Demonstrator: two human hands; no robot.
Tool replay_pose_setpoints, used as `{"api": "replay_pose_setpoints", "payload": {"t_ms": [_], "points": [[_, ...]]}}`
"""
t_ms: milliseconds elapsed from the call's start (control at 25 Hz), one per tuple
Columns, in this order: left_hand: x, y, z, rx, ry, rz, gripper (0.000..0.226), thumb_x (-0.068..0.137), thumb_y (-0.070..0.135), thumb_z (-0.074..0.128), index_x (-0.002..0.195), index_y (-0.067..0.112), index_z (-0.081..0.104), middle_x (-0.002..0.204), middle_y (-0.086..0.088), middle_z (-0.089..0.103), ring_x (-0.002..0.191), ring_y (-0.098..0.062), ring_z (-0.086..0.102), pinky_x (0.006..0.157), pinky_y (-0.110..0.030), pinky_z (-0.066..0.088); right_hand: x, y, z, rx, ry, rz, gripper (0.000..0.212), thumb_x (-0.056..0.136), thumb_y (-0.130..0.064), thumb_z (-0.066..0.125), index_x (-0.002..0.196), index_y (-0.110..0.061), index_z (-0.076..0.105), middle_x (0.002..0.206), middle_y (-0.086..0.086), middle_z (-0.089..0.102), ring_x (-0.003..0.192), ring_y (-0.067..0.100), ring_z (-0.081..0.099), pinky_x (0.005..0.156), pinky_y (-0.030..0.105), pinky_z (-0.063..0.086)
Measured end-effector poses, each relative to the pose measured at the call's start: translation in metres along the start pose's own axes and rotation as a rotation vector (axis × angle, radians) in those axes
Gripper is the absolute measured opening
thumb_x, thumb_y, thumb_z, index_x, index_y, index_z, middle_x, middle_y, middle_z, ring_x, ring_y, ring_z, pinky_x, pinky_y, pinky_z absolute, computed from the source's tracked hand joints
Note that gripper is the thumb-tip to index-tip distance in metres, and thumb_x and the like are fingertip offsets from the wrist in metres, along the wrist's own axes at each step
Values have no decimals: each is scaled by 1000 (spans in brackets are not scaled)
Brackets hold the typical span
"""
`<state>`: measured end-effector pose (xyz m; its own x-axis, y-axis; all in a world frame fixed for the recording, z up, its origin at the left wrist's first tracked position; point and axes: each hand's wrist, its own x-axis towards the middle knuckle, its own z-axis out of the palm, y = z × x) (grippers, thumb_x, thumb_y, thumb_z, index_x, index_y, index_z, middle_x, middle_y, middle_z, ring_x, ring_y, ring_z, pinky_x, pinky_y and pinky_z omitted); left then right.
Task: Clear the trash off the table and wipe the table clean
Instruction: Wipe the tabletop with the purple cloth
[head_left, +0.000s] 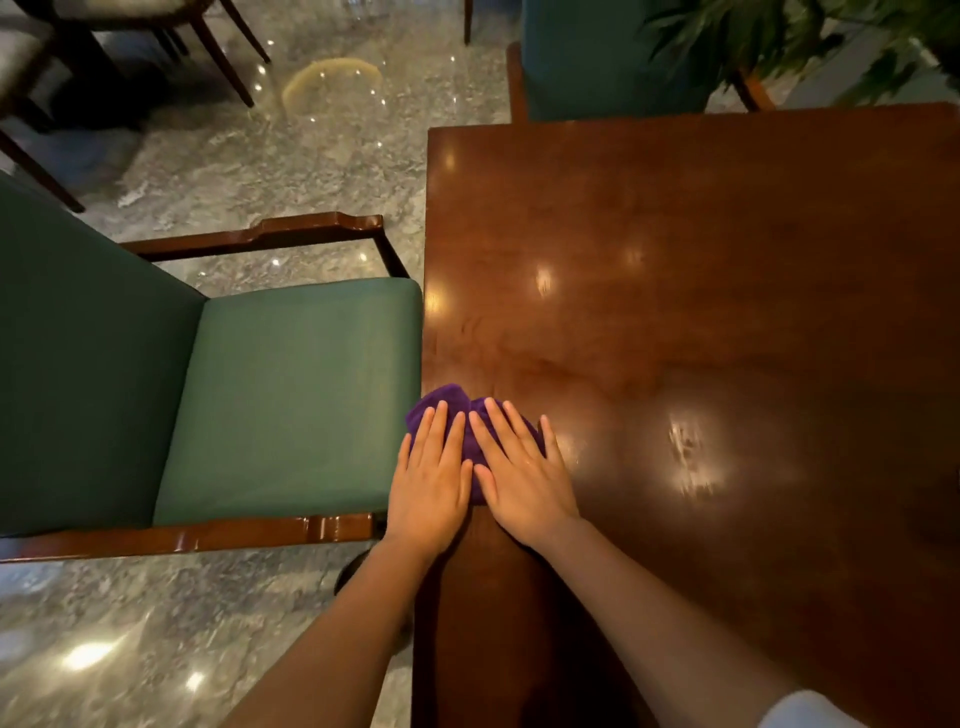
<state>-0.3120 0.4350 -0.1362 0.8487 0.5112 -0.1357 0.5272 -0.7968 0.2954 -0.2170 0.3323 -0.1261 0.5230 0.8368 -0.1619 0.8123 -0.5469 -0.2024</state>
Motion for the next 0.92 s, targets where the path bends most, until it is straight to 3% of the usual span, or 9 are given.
{"api": "replay_pose_setpoints", "payload": {"t_ms": [160, 320, 480, 600, 680, 760, 840, 920], "points": [[48, 1, -8, -17, 34, -53, 57, 94, 34, 20, 147, 12, 20, 157, -10, 13, 145, -22, 6, 116, -39, 10, 51, 17, -9, 0, 20, -42, 58, 91, -41, 18, 146, -21, 24, 154, 2, 24, 141, 19, 20, 111, 51, 19], [84, 5, -15, -7, 34, -106, 54, 98, 27, 31, 148, 17, 12, 158, -6, 5, 145, -19, -2, 116, -42, 4, 87, 34, -17, -22, -12, -90, 55, 98, -40, 18, 148, -25, -1, 158, -2, -5, 144, 15, -7, 113, 48, -4], [100, 6, -28, 19, -126, -140, 55, 99, 34, 26, 148, 25, 2, 159, 0, -5, 144, -15, -10, 115, -49, 0, 98, 35, -30, 14, -94, -78, 55, 100, -40, 20, 147, -27, -4, 157, -3, -10, 143, 15, -13, 112, 52, -7], [97, 13, -50, 50, -180, -152, 60, 97, 36, 33, 148, 24, 7, 159, -4, 3, 145, -18, -1, 115, -49, 7, 88, 30, -51, -9, -111, -76, 56, 98, -36, 33, 148, -22, 13, 158, 2, 8, 144, 19, -3, 113, 53, -1], [85, 25, -69, 61, -87, -95, 59, 90, 35, 45, 144, 18, 28, 150, -10, 31, 139, -24, 25, 109, -45, 26, 69, 29, -72, 13, -64, -63, 48, 93, -30, 44, 139, -17, 35, 148, 8, 33, 141, 23, 16, 113, 50, 8], [63, 45, -87, 99, -36, -4, 47, 85, 35, 51, 126, 14, 48, 127, -10, 55, 117, -29, 50, 91, -40, 42, 39, 29, -98, -24, -26, -33, 36, 90, -29, 48, 124, -15, 49, 132, 10, 50, 129, 27, 36, 108, 45, 20], [37, 69, -99, 138, -51, 46, 34, 84, 34, 51, 110, 12, 54, 112, -11, 62, 101, -33, 58, 80, -38, 45, 4, 32, -122, -33, -25, 26, 32, 89, -30, 48, 116, -14, 54, 123, 11, 55, 119, 28, 45, 101, 41, 28], [10, 95, -106, 183, -46, 103, 30, 84, 32, 49, 103, 10, 57, 108, -12, 63, 97, -33, 59, 79, -38, 43, -36, 38, -141, -35, -7, 93, 31, 88, -30, 49, 114, -14, 55, 121, 11, 56, 117, 29, 47, 99, 41, 31]]}}
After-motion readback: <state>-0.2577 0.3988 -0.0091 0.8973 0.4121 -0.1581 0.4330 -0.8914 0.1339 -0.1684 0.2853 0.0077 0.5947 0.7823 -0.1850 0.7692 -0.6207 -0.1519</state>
